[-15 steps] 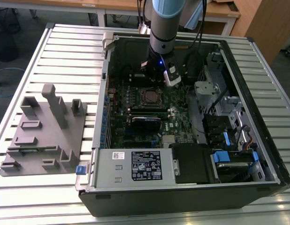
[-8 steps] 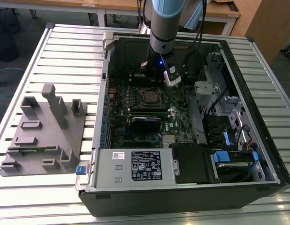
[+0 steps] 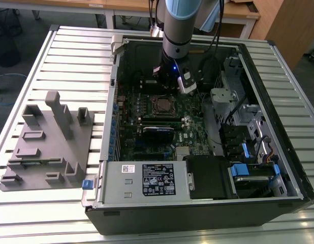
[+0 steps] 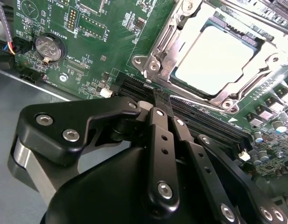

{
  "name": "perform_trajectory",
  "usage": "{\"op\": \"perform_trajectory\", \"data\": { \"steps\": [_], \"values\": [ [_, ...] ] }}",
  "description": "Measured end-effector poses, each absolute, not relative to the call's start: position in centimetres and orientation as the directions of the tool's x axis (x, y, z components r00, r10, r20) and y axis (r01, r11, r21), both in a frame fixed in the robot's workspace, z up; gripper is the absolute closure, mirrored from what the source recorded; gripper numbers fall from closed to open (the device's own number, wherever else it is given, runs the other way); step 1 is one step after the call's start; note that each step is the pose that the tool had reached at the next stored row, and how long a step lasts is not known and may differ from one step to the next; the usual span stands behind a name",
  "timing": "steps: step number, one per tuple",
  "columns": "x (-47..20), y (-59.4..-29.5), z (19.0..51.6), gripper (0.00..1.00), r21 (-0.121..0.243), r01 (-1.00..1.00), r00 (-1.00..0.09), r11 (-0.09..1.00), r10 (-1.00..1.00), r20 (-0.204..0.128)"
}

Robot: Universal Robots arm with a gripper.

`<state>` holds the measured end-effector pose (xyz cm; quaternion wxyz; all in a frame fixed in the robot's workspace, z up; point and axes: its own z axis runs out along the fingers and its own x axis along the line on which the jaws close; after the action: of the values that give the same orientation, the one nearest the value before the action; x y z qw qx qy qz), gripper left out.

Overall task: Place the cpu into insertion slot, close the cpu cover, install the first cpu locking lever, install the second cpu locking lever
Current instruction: 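Install the first cpu locking lever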

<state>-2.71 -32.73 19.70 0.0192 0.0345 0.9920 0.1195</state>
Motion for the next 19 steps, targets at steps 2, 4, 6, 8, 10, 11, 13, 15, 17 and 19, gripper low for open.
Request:
{"op": "perform_trajectory", "data": {
  "steps": [2,4,6,8,10,11,13,15,17,19],
  "values": [
    [-2.63,-32.71,19.7,0.9,0.238,0.064,-0.997,0.969,0.073,-0.03],
    [-2.62,-32.71,19.69,0.9,0.239,0.064,-0.997,0.969,0.073,-0.03],
    [-2.62,-32.7,19.66,0.9,0.238,0.064,-0.997,0.969,0.073,-0.03],
    [-2.62,-32.71,19.62,0.9,0.238,0.064,-0.997,0.969,0.073,-0.03],
    [-2.61,-32.71,19.56,0.9,0.237,0.064,-0.997,0.969,0.073,-0.03],
    [-2.62,-32.71,19.56,0.9,0.237,0.064,-0.997,0.969,0.073,-0.03],
    [-2.61,-32.69,19.58,0.9,0.237,0.064,-0.997,0.969,0.073,-0.03],
    [-2.61,-32.67,19.62,0.9,0.237,0.064,-0.997,0.969,0.073,-0.03],
    [-2.61,-32.67,19.64,0.9,0.238,0.064,-0.997,0.969,0.073,-0.03],
    [-2.62,-32.67,19.65,0.9,0.237,0.064,-0.997,0.969,0.073,-0.03]
  ]
}}
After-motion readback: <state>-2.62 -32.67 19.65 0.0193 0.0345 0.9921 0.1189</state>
